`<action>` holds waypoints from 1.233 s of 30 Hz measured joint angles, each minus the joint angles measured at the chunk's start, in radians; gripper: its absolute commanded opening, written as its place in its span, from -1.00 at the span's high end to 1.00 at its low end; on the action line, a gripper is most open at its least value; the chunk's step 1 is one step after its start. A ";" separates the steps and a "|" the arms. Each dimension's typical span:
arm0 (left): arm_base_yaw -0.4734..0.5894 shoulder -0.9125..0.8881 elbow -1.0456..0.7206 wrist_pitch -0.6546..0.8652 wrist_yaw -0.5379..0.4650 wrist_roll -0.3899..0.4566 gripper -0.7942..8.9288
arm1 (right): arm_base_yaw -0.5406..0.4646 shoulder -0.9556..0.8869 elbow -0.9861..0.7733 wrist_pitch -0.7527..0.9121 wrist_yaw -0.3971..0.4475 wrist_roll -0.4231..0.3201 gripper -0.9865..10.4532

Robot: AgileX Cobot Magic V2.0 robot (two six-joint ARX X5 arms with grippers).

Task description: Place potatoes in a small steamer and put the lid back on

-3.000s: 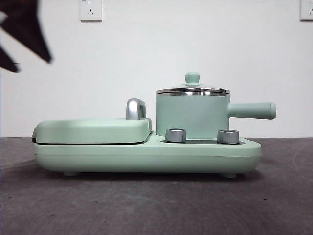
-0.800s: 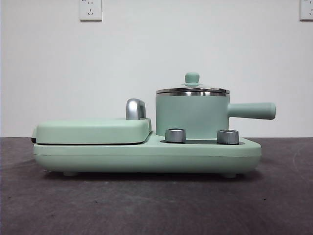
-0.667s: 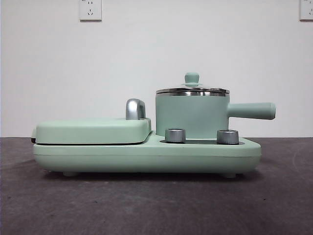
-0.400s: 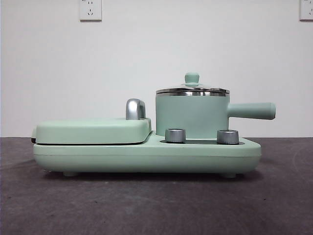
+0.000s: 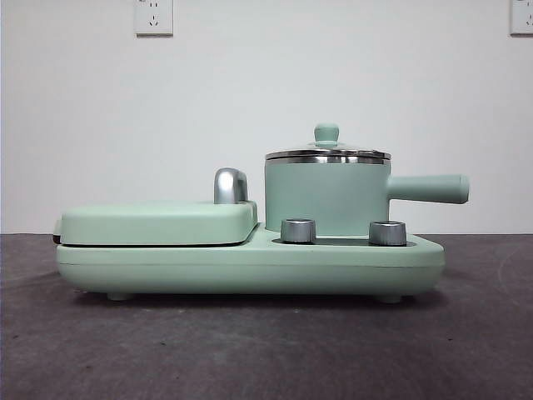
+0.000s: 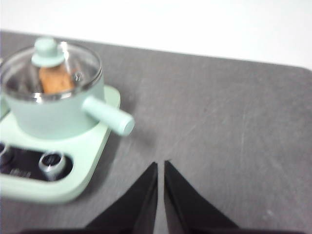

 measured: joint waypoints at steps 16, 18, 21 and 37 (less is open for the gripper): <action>0.000 0.000 0.000 0.000 0.000 0.000 0.82 | -0.305 -0.275 -0.633 0.486 -0.177 -0.002 0.80; 0.000 0.001 0.000 0.001 0.000 0.000 0.82 | -0.307 -0.298 -0.634 0.467 -0.175 -0.003 0.80; 0.000 0.001 0.000 0.000 0.000 0.000 0.82 | -0.312 -0.305 -0.633 0.472 -0.166 -0.005 0.80; 0.000 0.001 0.000 0.000 0.000 0.000 0.82 | -0.321 -0.305 -0.633 0.474 -0.164 -0.010 0.80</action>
